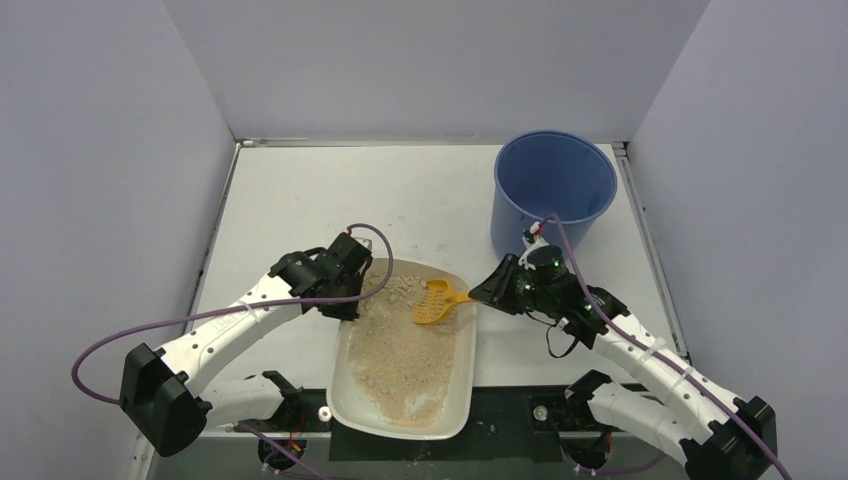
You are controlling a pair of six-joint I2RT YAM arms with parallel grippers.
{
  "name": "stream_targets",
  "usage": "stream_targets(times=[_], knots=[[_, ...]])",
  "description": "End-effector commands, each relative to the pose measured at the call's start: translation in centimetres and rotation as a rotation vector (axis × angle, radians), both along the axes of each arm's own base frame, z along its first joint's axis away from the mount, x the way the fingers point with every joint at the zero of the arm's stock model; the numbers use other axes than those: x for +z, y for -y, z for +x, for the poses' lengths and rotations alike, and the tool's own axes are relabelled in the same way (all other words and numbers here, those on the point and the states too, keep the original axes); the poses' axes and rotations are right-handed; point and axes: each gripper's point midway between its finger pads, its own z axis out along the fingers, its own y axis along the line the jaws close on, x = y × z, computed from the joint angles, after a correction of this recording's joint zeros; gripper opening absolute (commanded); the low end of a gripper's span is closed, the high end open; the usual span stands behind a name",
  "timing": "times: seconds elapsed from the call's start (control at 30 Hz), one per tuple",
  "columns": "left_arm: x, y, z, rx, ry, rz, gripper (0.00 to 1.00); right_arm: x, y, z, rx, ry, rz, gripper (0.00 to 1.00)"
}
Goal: Clean the litter box
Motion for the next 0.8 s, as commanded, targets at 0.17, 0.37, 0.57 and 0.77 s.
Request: stream_targets(times=[0.17, 0.37, 0.57, 0.77], knots=[[6.2, 3.4, 2.1, -0.16, 0.194, -0.118, 0.0, -2.6, -0.4, -3.0, 0.023, -0.018, 0.177, 0.0], [7.4, 3.4, 2.5, -0.191, 0.231, -0.102, 0.0, -3.6, -0.6, -3.5, 0.01, 0.012, 0.287, 0.0], [8.4, 3.8, 2.4, -0.232, 0.254, -0.103, 0.0, -3.7, -2.1, -3.2, 0.081, 0.039, 0.351, 0.0], [8.3, 3.9, 2.2, -0.266, 0.258, -0.089, 0.0, -4.2, -3.6, -2.6, 0.162, 0.058, 0.35, 0.0]])
